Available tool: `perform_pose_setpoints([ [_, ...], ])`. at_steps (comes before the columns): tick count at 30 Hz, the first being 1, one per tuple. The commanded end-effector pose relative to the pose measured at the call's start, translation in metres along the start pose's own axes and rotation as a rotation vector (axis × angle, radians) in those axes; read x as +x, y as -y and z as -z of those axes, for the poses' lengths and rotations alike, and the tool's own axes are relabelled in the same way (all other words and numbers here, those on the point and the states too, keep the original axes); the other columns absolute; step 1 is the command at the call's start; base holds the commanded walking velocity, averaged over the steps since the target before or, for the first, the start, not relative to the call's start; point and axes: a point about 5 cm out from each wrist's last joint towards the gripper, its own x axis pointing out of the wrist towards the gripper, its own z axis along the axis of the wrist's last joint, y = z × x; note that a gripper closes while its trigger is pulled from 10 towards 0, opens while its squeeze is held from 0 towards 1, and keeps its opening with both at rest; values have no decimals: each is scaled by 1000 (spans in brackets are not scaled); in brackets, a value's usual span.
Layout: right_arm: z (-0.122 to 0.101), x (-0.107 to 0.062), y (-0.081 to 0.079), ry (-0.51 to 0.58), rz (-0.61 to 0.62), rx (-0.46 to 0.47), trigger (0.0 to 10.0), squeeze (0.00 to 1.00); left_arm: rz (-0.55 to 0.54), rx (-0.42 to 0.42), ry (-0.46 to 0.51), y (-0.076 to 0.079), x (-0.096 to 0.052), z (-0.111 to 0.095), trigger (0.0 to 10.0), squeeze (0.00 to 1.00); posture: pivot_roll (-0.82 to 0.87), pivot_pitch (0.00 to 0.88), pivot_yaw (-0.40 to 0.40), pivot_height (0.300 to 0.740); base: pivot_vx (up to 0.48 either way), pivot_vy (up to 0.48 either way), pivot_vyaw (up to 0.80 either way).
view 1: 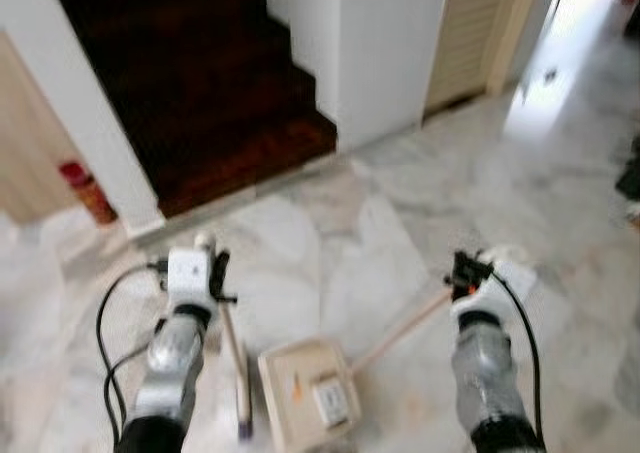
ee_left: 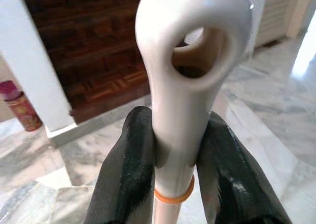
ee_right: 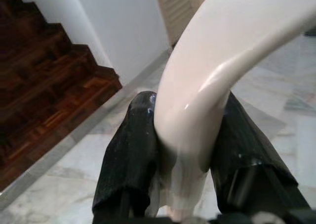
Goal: Sweep floor
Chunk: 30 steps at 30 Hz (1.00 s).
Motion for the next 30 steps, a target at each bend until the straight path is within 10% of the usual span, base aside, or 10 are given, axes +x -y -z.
perform_pose_setpoints([
  [1, -7, 3, -5, 31, -17, -5, 10000, 0, -8, -1, 26, -3, 2, -7, 10000, 0, -51, 0, 24, 740, 0, 386, 0],
  [30, -7, 3, -6, 34, -18, -6, 10000, 0, -11, 1, 27, -5, 3, -8, 10000, 0, -46, 0, 25, 740, 0, 388, 215],
])
